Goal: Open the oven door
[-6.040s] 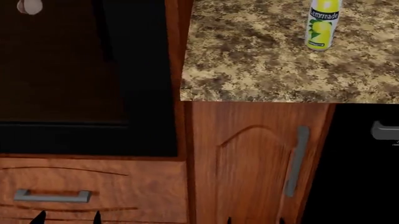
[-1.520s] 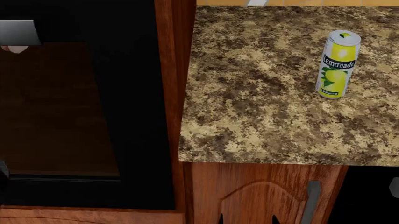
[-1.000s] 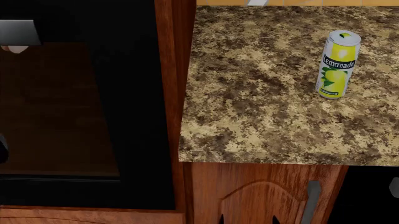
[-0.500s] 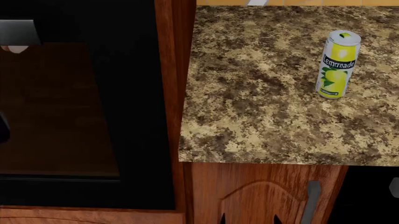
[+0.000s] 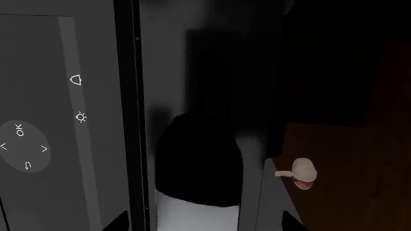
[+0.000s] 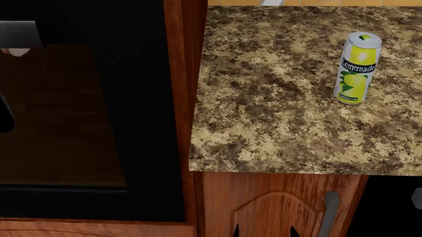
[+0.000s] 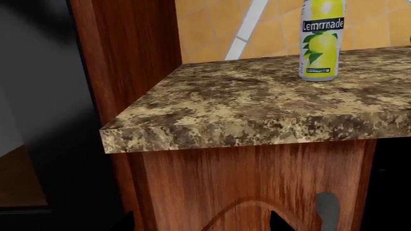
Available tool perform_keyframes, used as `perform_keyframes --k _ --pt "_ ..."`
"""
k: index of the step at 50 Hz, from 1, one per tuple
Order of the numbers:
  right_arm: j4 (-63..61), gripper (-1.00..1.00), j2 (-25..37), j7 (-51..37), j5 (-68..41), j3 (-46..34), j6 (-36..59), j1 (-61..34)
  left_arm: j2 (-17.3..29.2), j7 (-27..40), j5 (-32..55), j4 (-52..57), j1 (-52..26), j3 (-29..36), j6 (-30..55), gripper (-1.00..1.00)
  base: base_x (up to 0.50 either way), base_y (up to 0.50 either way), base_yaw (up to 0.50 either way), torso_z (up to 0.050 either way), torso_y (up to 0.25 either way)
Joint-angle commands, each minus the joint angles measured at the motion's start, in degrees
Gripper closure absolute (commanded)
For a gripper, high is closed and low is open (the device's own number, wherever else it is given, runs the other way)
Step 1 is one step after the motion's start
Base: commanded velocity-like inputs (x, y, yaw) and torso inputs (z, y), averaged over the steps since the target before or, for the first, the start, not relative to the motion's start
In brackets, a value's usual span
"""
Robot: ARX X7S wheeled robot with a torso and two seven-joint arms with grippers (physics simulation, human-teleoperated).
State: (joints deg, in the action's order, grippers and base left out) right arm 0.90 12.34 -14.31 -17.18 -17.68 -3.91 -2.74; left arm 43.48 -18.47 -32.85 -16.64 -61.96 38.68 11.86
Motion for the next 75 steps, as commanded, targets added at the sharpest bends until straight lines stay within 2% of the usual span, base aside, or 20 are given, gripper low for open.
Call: perform_keyframes --k 1,15,29,30,51,75 --pt "0.2 -1.0 0.2 -0.2 -0.3 -0.1 -0.3 -0.1 -1.8 0.7 -0.1 -4.6 -2.4 0.9 -2.1 -1.0 0.0 0.0 0.0 0.0 0.0" --pt "1.6 -1.0 0.2 -0.1 -0.6 -0.2 -1.4 -0.3 -3.2 1.3 -0.6 -8.6 -4.3 2.2 -4.3 -1.0 0.0 0.0 0.0 0.0 0.0" --pt "2.2 -1.0 0.3 -0.2 -0.7 -0.6 -1.5 -0.7 -2.8 0.7 -0.6 -7.7 -4.1 2.2 -4.0 -1.0 0.0 0.0 0.0 0.0 0.0" --pt "2.4 -1.0 0.2 -0.2 -0.7 -0.6 -1.6 -0.7 -2.7 0.7 -0.7 -7.5 -4.1 2.3 -3.9 1.0 0.0 0.0 0.0 0.0 0.0" --pt "1.6 -1.0 0.7 -0.8 -1.3 -0.9 -1.3 -0.7 -1.8 0.1 -0.2 -4.9 -3.1 2.2 -4.6 1.0 0.0 0.0 0.0 0.0 0.0" --pt "1.2 -1.0 0.9 -1.1 -1.9 -1.5 -1.7 -0.7 5.5 -2.8 3.1 11.2 6.4 -0.5 -1.7 1.0 0.0 0.0 0.0 0.0 0.0"
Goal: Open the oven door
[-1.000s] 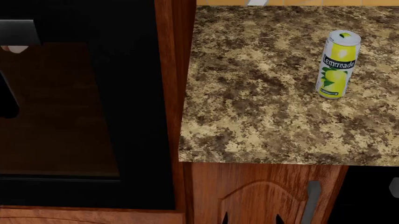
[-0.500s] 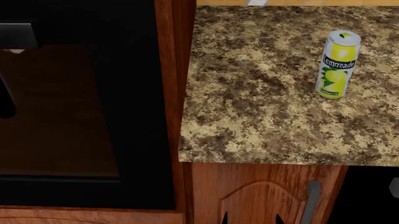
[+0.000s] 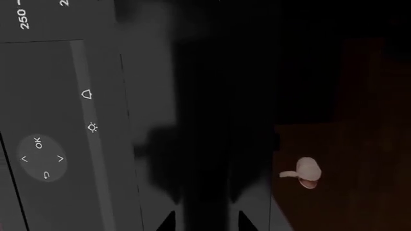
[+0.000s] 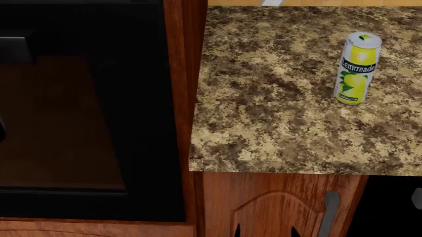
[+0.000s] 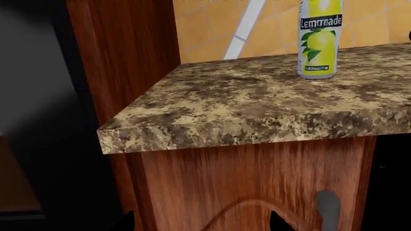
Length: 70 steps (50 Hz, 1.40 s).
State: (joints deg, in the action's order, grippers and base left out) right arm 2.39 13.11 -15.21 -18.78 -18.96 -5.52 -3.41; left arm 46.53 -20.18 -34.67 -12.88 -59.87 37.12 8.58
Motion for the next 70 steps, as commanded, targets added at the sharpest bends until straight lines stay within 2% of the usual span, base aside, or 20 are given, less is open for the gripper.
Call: perform_keyframes --k 1,14,29,46,55,63,70 --pt "-0.6 -1.0 0.2 -0.3 -0.3 -0.2 0.1 0.1 2.9 -1.1 5.1 8.3 4.8 0.9 1.7 1.0 0.0 0.0 0.0 0.0 0.0" --pt "-1.1 -1.0 0.3 -0.3 -0.7 -0.6 -0.1 -0.1 7.7 -0.7 7.3 18.3 12.0 -1.8 5.3 1.0 0.0 0.0 0.0 0.0 0.0" --pt "-1.9 -1.0 0.8 -0.6 -1.0 -0.8 -0.2 0.0 13.6 2.9 10.5 29.0 22.9 -5.5 9.4 1.0 0.0 0.0 0.0 0.0 0.0" --pt "-1.8 -1.0 1.0 -0.9 -1.5 -0.9 -1.0 0.3 17.8 5.9 12.2 37.3 31.8 -7.2 12.5 1.0 0.0 0.0 0.0 0.0 0.0" --pt "-1.5 -1.0 1.1 -0.9 -1.7 -0.9 -1.6 0.3 21.6 10.3 14.3 41.9 39.5 -9.0 14.6 1.0 0.0 0.0 0.0 0.0 0.0" --pt "-3.5 -1.0 1.7 -1.7 -2.0 -0.8 -0.8 0.7 27.2 17.1 18.0 48.1 49.1 -12.1 17.6 1.0 0.0 0.0 -0.01 0.0 0.0" --pt "-4.2 -1.0 2.0 -2.0 -2.1 -1.0 -0.7 0.9 30.3 22.3 21.5 50.4 55.2 -13.8 18.9 1.0 0.0 0.0 -0.01 0.0 0.0"
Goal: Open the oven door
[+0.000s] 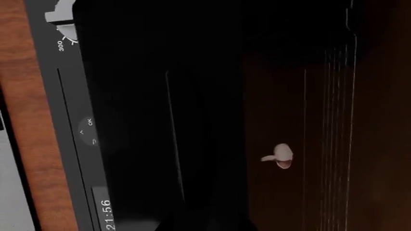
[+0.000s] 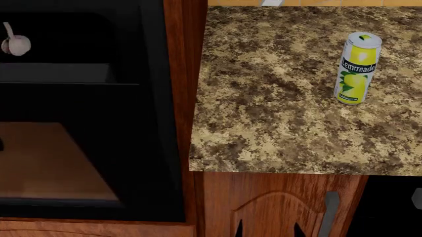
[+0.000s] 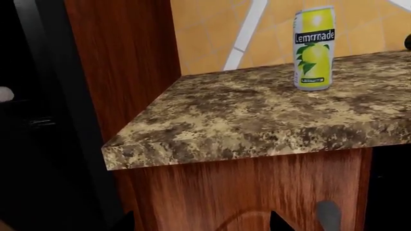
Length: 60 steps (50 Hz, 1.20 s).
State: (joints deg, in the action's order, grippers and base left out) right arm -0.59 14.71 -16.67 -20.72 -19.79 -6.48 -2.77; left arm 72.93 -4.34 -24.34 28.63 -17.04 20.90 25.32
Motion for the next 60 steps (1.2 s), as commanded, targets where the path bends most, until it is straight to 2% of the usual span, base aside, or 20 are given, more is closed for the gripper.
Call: perform_keyframes --k 1,16,43,60 --pt "-1.6 -1.0 0.5 -0.6 -0.2 -0.2 0.6 0.3 4.2 6.9 11.2 9.0 12.9 2.4 2.2 1.0 0.0 0.0 -0.01 0.0 0.0" --pt "-1.6 -1.0 0.7 -0.8 -0.7 0.0 0.3 -0.1 10.4 18.9 16.2 12.6 24.6 2.6 4.5 1.0 0.0 0.0 -0.01 0.0 0.0" --pt "-1.6 -1.0 0.9 -1.0 -1.3 -0.3 -0.5 0.2 12.0 31.7 19.2 13.4 36.4 8.6 3.9 1.0 0.0 0.0 -0.01 0.0 0.0" --pt "-1.7 -1.0 1.1 -1.2 -1.6 -0.6 -0.8 0.3 10.5 37.4 18.5 11.1 42.1 13.1 2.3 1.0 0.0 0.0 -0.01 0.0 0.0"
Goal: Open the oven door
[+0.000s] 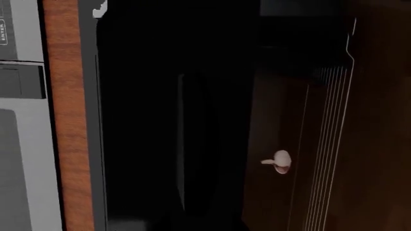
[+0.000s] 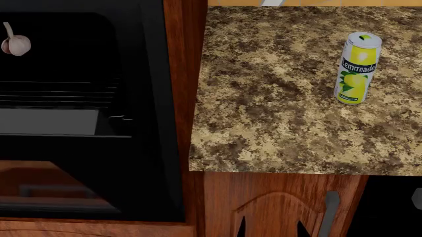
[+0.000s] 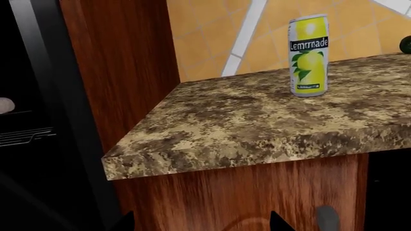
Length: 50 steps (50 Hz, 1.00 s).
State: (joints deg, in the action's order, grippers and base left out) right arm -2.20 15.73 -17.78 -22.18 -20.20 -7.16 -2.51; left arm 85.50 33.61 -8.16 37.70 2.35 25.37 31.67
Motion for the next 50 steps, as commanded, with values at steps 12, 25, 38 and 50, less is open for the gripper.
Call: perform_keyframes --k 12,25,38,50 --pt "0.4 -1.0 0.0 0.0 -0.3 -0.3 -0.8 -0.1 -4.8 2.0 0.3 -0.3 26.1 12.3 -5.5 1.0 0.0 0.0 -0.01 0.0 0.0" --pt "0.8 -1.0 -0.1 0.0 -0.4 -0.6 -1.1 -0.3 -11.3 2.0 -3.4 -6.8 27.0 16.6 -9.5 1.0 0.0 0.0 -0.01 0.0 0.0" --pt "0.6 -1.0 0.0 -0.2 -0.6 -0.9 -1.3 -0.3 -14.8 4.1 -4.3 -11.5 28.7 19.4 -12.8 1.0 0.0 0.0 -0.01 0.0 0.0" --pt "0.1 -1.0 0.3 -0.5 -0.9 -0.9 -1.2 -0.3 -17.7 4.6 -5.5 -16.2 28.4 21.3 -15.7 1.0 0.01 0.0 0.0 0.0 0.0"
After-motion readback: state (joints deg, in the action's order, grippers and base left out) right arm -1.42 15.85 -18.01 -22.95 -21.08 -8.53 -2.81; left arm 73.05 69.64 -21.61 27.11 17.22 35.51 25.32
